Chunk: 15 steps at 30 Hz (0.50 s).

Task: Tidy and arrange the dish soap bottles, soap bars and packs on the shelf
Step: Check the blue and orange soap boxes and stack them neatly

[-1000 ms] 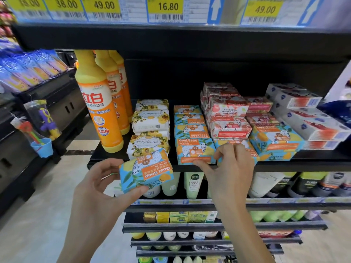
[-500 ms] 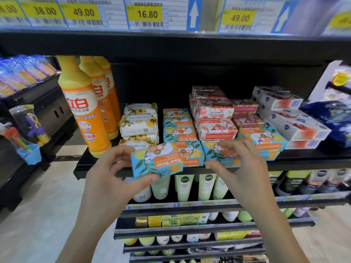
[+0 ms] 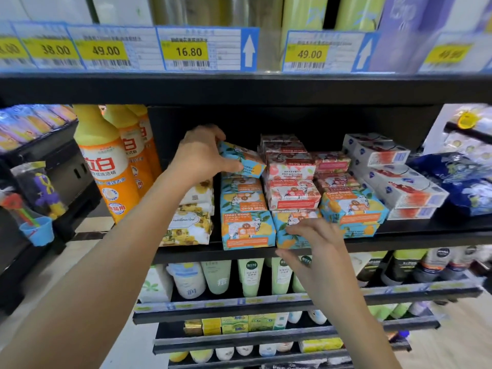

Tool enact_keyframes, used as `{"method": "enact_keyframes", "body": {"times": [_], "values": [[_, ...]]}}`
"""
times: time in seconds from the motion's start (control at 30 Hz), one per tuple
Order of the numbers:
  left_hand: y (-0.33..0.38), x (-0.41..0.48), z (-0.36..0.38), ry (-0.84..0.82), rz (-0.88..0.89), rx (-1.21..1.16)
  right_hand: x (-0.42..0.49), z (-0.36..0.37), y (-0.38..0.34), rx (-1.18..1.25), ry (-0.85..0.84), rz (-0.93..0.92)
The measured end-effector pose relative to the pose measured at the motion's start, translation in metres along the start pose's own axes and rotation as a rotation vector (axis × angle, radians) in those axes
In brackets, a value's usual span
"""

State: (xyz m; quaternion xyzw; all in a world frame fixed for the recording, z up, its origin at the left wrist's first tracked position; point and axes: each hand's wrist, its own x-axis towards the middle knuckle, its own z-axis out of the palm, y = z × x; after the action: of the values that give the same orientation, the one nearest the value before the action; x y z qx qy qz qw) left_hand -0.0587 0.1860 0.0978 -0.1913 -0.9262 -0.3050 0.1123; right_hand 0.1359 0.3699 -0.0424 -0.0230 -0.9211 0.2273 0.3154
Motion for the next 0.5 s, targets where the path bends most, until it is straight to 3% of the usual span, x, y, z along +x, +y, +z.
{"method": "enact_keyframes", "body": {"times": [0.5], "values": [[-0.031,0.053,0.047,-0.169,0.053,0.177,-0.009,0.002,0.0,0.004,0.0,-0.015]]}}
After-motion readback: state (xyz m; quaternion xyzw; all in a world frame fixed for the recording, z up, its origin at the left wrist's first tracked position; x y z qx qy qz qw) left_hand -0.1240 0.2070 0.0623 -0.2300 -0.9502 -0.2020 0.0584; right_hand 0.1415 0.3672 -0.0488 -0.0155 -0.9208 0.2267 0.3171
